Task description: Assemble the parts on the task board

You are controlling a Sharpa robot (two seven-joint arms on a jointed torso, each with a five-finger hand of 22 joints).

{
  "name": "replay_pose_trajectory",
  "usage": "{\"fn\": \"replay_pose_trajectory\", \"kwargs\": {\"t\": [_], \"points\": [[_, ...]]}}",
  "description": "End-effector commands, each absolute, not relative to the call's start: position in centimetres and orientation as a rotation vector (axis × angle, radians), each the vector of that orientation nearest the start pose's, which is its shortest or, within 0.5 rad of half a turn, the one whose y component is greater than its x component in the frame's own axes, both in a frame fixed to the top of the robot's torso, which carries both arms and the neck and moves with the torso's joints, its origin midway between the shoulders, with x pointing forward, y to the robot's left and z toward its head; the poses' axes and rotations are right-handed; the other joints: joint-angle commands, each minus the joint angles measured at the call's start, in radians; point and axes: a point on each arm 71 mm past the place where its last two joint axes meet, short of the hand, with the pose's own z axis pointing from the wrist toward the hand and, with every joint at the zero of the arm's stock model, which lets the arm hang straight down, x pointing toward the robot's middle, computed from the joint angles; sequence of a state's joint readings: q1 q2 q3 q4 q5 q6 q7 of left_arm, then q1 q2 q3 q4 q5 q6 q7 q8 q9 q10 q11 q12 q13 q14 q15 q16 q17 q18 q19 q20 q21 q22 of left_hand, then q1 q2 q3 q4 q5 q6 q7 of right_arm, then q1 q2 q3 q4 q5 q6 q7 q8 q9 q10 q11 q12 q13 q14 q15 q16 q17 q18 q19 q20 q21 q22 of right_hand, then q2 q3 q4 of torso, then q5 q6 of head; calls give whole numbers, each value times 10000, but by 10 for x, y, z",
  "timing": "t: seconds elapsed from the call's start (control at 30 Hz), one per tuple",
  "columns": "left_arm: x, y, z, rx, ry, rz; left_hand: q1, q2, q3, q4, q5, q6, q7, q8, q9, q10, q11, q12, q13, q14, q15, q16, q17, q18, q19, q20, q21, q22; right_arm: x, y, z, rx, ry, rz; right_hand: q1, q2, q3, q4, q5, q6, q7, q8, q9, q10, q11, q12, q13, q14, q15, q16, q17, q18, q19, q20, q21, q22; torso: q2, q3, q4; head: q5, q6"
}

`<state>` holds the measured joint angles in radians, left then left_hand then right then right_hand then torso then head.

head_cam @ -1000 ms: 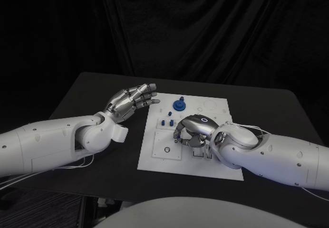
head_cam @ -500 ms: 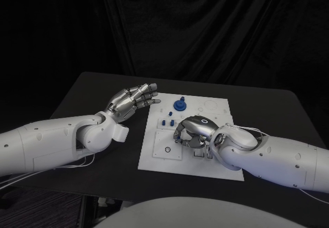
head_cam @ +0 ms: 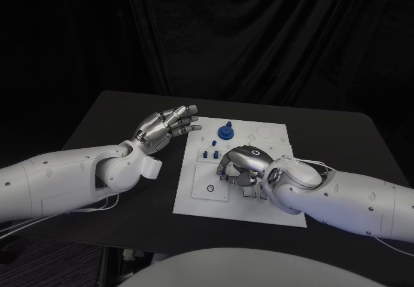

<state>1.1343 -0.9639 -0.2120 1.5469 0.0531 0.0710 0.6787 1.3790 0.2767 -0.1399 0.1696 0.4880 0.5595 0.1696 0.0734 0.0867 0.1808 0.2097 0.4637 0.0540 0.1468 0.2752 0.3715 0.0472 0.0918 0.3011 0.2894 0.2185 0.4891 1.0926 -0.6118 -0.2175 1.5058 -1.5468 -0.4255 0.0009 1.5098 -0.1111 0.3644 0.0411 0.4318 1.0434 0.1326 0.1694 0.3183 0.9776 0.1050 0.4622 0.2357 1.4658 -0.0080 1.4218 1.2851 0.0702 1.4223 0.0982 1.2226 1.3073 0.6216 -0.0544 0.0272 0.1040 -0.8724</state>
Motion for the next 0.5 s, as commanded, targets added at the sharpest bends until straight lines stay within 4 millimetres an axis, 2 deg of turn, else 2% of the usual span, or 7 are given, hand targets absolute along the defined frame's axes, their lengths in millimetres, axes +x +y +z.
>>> {"fn": "replay_pose_trajectory", "kwargs": {"t": [0.03,0.17,0.3,0.5], "points": [[433,251,-239,-10965,13389,-19407,12,90,57,-22,33,61,264,36,12,25,66,37,16,29,30,46,12,-123,85,4,48,-9,413,-83,-279,-4309,17049,9258,74,0,13,-59,-76,-99,-19,-55,11,495,-416,27,14,191,-45,6,-18,77,-14,-57,-7,1609,-5,-7,-8,5,-3],[433,251,-239,-10974,13414,-19405,13,100,78,-20,35,57,274,37,12,24,75,34,15,33,34,58,13,-124,85,5,47,-10,412,-82,-281,-4333,17117,9258,75,2,15,-63,-92,-111,-15,-65,9,496,-414,21,13,191,-43,5,-19,78,-19,-57,-16,1606,-11,-9,-13,23,-3],[434,250,-240,-10982,13448,-19407,13,100,78,-20,35,57,274,37,12,24,75,34,15,33,34,58,13,-124,85,5,47,-10,412,-82,-282,-4353,17201,9240,75,2,15,-63,-92,-111,-15,-65,9,496,-414,21,13,191,-43,5,-19,78,-19,-57,-16,1606,-11,-7,-1,-51,-3],[434,250,-240,-10993,13472,-19427,12,107,93,-18,35,56,280,38,13,24,81,35,15,36,38,65,14,-125,86,6,46,-12,412,-82,-285,-4344,17268,9224,85,9,23,-73,-117,-124,-14,-76,7,498,-412,14,11,185,-42,-4,-34,77,-19,-57,-13,1607,-13,-13,-2,-71,-3]]}}
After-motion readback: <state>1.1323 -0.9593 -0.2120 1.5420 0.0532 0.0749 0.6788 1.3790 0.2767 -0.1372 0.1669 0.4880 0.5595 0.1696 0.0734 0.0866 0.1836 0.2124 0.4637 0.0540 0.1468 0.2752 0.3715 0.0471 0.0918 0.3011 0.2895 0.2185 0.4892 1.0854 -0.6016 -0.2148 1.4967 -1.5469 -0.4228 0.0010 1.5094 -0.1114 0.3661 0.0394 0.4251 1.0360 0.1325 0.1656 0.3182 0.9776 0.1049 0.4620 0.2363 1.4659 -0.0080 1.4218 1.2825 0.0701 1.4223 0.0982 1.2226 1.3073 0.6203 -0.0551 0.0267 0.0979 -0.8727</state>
